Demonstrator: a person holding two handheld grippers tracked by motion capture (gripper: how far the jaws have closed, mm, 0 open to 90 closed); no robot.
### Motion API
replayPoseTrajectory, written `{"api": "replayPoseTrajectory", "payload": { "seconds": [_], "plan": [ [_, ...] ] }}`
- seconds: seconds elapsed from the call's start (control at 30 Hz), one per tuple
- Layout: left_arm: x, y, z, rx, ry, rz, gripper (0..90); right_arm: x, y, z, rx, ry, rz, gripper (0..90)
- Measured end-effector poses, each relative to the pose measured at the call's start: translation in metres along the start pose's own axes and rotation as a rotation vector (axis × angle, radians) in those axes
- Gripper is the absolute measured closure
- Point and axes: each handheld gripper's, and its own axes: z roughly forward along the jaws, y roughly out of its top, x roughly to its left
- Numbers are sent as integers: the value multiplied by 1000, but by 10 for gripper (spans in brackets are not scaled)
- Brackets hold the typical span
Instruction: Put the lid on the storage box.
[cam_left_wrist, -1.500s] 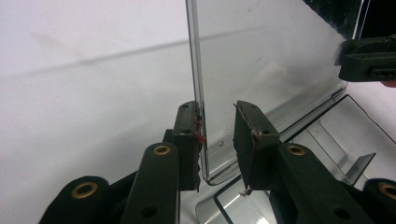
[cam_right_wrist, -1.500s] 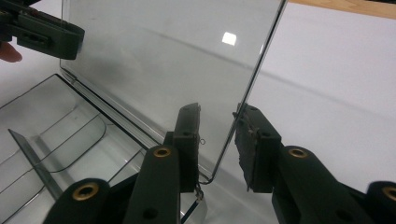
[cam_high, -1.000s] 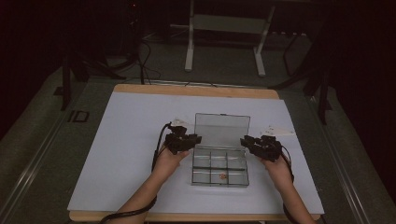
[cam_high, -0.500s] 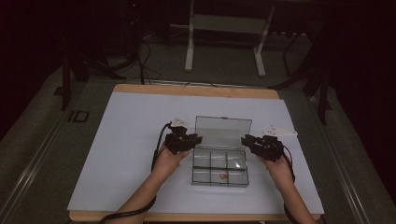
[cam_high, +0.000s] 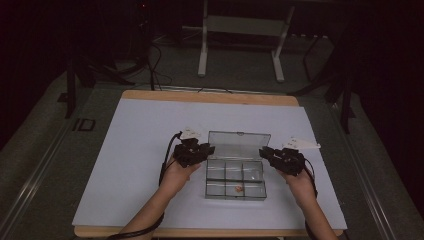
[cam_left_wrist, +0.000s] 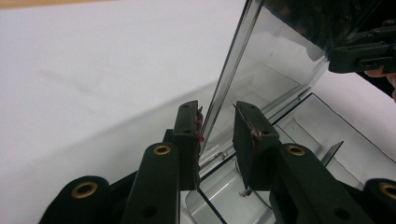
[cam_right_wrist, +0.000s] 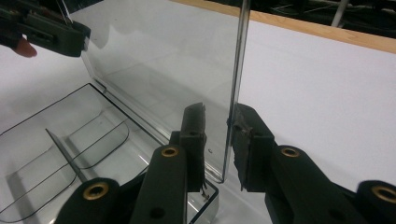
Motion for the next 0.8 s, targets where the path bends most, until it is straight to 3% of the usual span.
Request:
{"api": "replayPoseTrajectory", "payload": {
  "seconds": [0.27, 0.53, 0.8],
  "plan": [
    [-3, -4, -9, -2, 3, 24, 759, 5, -2, -5, -2, -11, -28, 741],
    [-8, -9, -13, -1, 6, 52, 757, 7, -6, -9, 4, 1, -28, 728],
    [-12, -18, -14, 15, 12, 76, 757, 12, -12, -13, 17, 3, -58, 714]
  ]
}}
